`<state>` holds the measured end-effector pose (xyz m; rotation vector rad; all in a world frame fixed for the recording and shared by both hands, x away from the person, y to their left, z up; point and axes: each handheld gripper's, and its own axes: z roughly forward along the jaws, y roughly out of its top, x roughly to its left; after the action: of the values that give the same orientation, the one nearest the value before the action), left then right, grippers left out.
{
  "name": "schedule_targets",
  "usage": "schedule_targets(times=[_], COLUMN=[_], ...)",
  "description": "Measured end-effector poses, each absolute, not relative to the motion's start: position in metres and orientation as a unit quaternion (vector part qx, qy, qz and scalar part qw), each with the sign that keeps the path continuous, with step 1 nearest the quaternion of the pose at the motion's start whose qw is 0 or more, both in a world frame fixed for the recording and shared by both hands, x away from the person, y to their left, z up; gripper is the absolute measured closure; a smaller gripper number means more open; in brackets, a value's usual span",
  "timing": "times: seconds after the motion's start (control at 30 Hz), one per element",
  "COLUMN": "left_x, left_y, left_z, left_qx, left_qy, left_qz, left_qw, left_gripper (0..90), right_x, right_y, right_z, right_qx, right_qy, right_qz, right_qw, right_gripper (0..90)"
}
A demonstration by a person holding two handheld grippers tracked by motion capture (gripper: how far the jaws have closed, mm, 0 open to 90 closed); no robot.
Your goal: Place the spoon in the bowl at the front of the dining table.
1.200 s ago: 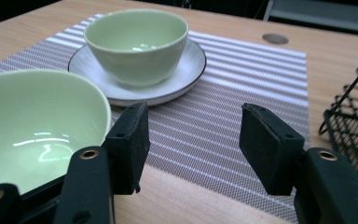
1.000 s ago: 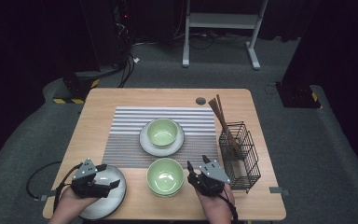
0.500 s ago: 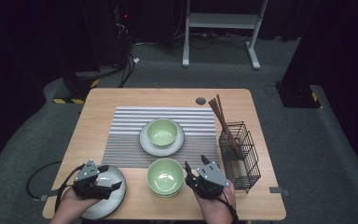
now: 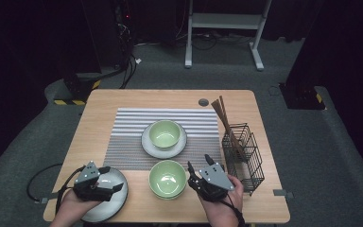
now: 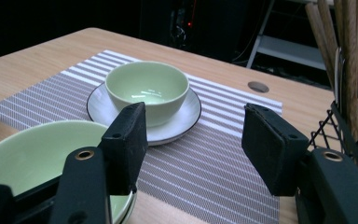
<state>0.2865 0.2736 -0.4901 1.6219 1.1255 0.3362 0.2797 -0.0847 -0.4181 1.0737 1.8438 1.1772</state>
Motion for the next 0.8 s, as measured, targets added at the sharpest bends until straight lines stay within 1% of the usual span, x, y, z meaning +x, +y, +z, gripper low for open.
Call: schedule_targets(times=[0.37, 0.8], left_x=[0.285, 0.285], left_y=[0.273, 0.272], left_z=[-0.488, -0.488], left_qx=[0.683, 0.682], left_qy=[0.468, 0.469], left_qz=[0.141, 0.137], left_qw=[0.543, 0.544], left_gripper=[14.9, 15.0], right_x=[0.282, 0.295], right_y=[-0.088, -0.111], right_z=[-0.409, -0.398], right_qx=[0.412, 0.435], right_qy=[0.703, 0.68], right_qz=[0.46, 0.46], right_qw=[0.354, 0.369], right_gripper=[39.5, 38.4])
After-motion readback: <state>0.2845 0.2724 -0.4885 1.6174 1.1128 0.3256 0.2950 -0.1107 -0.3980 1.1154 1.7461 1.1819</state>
